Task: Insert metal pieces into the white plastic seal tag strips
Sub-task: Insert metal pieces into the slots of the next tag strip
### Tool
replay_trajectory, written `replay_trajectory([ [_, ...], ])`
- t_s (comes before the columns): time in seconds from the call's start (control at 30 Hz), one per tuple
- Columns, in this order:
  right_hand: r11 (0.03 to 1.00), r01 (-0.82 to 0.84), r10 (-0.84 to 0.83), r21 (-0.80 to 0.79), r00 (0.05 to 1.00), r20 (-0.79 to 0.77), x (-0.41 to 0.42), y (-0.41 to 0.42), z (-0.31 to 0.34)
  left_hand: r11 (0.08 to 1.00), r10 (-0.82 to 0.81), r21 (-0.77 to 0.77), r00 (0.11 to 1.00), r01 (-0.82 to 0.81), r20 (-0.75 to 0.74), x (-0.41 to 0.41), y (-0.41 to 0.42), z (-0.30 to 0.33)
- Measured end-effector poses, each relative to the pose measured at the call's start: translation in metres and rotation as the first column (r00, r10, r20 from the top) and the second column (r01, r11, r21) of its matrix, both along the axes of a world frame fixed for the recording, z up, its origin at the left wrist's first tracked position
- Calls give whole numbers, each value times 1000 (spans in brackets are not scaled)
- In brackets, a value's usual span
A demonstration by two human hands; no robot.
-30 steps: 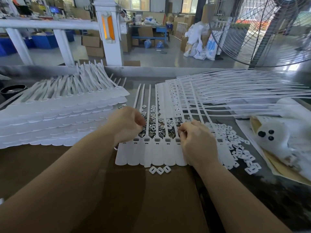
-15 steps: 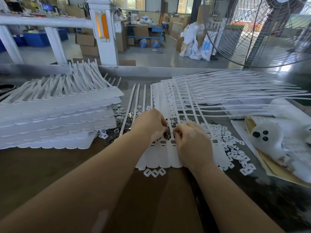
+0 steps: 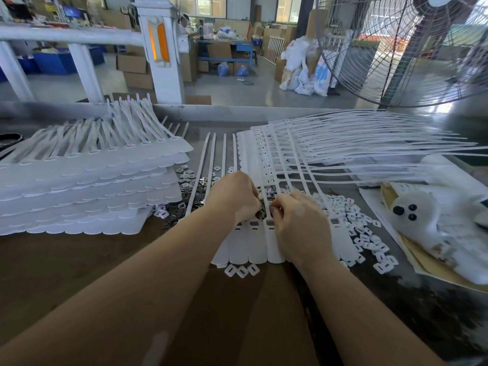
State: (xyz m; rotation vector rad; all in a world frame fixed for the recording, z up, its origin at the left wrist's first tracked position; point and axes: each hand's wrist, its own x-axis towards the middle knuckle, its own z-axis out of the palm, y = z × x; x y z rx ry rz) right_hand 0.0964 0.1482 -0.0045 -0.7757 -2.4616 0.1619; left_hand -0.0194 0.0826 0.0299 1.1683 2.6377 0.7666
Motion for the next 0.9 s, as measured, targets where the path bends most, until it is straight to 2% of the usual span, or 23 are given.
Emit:
replay_trajectory([
  [0.27,1000,3,-3,13,1000,-9,0,0,-1,995,36,94,999,-36,0,-2,4,-8],
  [0.73,1000,-2,2,-5,1000,-7,0,0,-2,999,25,32,998,-27,58,-4,5,-9],
  [0.9,1000,2,-2,-8,1000,-15,-1,0,-1,994,42,98,997,-49,65,-6,3,-11],
])
